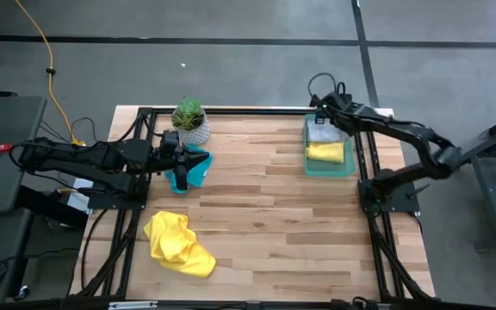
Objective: Fold microfiber towels
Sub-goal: Fold the blue microfiber cloth
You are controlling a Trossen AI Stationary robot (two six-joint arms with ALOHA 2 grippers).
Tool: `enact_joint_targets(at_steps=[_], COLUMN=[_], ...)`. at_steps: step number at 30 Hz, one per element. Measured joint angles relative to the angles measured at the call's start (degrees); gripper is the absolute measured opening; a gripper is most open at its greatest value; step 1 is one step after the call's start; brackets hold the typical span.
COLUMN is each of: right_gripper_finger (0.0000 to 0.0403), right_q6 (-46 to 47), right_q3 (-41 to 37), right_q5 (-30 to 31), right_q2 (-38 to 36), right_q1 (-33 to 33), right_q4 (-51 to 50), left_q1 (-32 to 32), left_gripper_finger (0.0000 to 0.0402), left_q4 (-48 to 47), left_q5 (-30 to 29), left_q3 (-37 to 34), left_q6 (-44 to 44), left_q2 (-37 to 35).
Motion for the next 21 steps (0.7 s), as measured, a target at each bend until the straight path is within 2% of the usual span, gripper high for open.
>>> enact_joint_targets(at_steps=[4, 8, 12, 17, 21], right_gripper_finger=[0.0, 0.0, 0.0, 0.0, 0.0], right_q6=[-3.23, -9.22, -12.53, -13.61, -15.76], right_q3=[0.0, 0.0, 0.0, 0.0, 0.0], right_q5=[-4.66, -14.06, -22.4, -25.64, -25.61], right_q2=[-8.55, -14.7, -17.45, -17.12, -16.95], right_q1=[3.7, 9.93, 18.23, 29.02, 34.12], right_q4=[2.56, 7.88, 14.59, 25.41, 30.72], left_q1=[0.02, 0.02, 0.02, 0.02, 0.02], left_gripper_finger=[0.0, 0.0, 0.0001, 0.0001, 0.0], left_q4=[-0.28, -2.27, -3.97, -3.78, -3.78], left_q5=[-0.33, -1.11, -1.25, -1.25, -1.25], left_q3=[0.0, 0.0, -0.01, -0.01, -0.02], left_q6=[0.52, 0.61, 1.09, 1.82, 3.15], left_q2=[-0.01, 0.0, 0.0, 0.0, 0.0])
